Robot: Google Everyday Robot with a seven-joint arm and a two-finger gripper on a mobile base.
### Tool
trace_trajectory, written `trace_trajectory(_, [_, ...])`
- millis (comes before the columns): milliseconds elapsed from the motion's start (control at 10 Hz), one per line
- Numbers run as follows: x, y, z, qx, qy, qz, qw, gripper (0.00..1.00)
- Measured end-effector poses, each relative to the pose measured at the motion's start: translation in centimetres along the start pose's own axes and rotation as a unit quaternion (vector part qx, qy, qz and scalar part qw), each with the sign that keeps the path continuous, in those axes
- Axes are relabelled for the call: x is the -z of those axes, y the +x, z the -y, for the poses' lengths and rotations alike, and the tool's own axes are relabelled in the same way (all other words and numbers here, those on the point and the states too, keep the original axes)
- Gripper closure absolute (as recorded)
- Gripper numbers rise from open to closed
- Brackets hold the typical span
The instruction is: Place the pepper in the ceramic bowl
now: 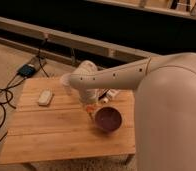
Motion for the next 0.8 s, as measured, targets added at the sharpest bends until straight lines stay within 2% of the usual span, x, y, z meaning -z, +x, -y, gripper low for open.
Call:
trace_trajectory(400, [-1.1,0.7,3.8,-0.034,0.028,-0.01,0.999,1.0])
trace_trajectory(800, [-2.9,1.8,7.0,-0.059,0.067,-0.029,0.9956,1.0])
